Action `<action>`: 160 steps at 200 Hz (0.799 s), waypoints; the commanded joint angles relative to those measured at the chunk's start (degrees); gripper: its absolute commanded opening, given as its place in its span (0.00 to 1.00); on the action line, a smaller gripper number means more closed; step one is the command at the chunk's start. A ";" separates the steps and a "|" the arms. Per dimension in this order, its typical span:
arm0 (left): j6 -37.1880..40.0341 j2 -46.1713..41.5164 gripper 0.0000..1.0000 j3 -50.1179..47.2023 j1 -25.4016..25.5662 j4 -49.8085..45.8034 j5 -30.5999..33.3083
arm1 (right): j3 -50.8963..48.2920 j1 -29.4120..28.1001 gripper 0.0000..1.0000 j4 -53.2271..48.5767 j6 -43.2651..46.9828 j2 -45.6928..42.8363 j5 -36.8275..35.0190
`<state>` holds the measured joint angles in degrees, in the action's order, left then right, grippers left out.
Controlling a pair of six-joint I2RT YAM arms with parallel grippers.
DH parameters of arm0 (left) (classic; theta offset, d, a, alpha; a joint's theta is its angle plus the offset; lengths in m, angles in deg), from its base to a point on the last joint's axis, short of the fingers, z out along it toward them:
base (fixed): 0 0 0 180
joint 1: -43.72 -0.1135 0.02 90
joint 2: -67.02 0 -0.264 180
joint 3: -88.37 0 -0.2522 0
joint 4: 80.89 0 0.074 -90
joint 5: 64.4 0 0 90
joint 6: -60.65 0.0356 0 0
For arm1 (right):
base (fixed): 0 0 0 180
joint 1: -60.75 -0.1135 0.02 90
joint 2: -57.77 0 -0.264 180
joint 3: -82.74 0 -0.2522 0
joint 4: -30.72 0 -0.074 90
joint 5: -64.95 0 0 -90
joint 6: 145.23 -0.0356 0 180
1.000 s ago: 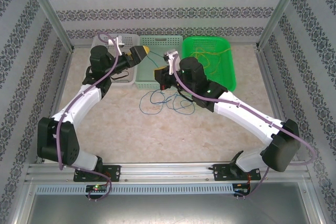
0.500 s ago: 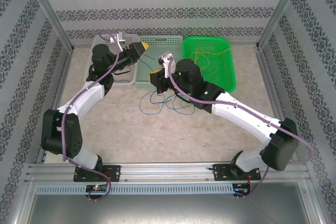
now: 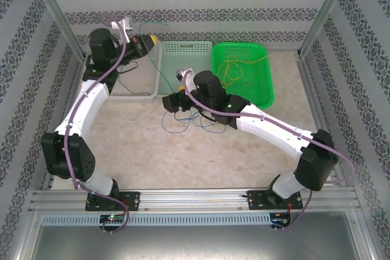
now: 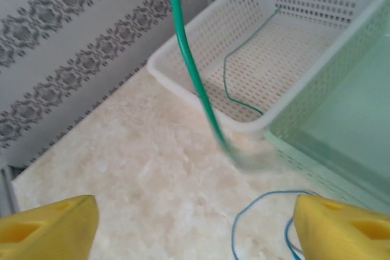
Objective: Untangle the cables
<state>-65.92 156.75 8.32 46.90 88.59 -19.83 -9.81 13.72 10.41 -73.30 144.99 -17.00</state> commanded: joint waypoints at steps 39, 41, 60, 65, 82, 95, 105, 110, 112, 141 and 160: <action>22.88 7.68 0.00 13.62 -4.17 -26.36 3.87 | -4.75 1.70 0.86 -0.99 -2.09 -5.47 -7.47; 23.18 7.92 0.00 13.75 -4.26 -26.69 4.06 | -5.06 1.81 0.86 -0.96 -2.22 -5.79 -7.64; 25.07 11.08 0.00 16.04 -5.36 -30.18 5.92 | -8.12 3.10 0.85 -1.86 -3.81 -8.41 -8.73; 25.55 12.04 0.00 16.73 -5.59 -31.00 6.12 | -8.82 3.45 0.85 -2.15 -4.29 -9.16 -9.03; 27.16 15.28 0.00 19.26 -6.27 -33.74 7.88 | -11.48 4.87 0.85 -3.01 -5.39 -11.63 -9.69; 28.58 17.96 0.00 21.64 -6.73 -36.07 9.26 | -13.39 5.77 0.85 -3.80 -6.21 -13.36 -10.47; 29.38 20.16 0.00 23.55 -6.95 -38.13 10.06 | -14.61 6.40 0.84 -4.65 -6.76 -14.57 -11.03; 29.85 21.13 0.00 24.48 -7.04 -38.78 10.26 | -15.14 6.63 0.84 -5.14 -6.93 -15.10 -11.34; 30.04 21.50 0.00 24.82 -7.13 -39.07 10.38 | -15.33 6.71 0.84 -5.27 -6.97 -15.31 -11.51; 31.46 25.37 0.00 27.53 -7.22 -39.77 13.17 | -17.76 7.74 0.84 -7.62 -7.92 -18.05 -12.29; 31.85 28.30 0.00 30.28 -7.31 -41.88 13.99 | -18.92 8.00 0.84 -8.60 -8.55 -19.24 -12.81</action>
<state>-36.90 182.70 34.20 40.23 50.93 -8.20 -27.05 21.20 4.05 -79.94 127.92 -27.67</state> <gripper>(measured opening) 0.082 0.837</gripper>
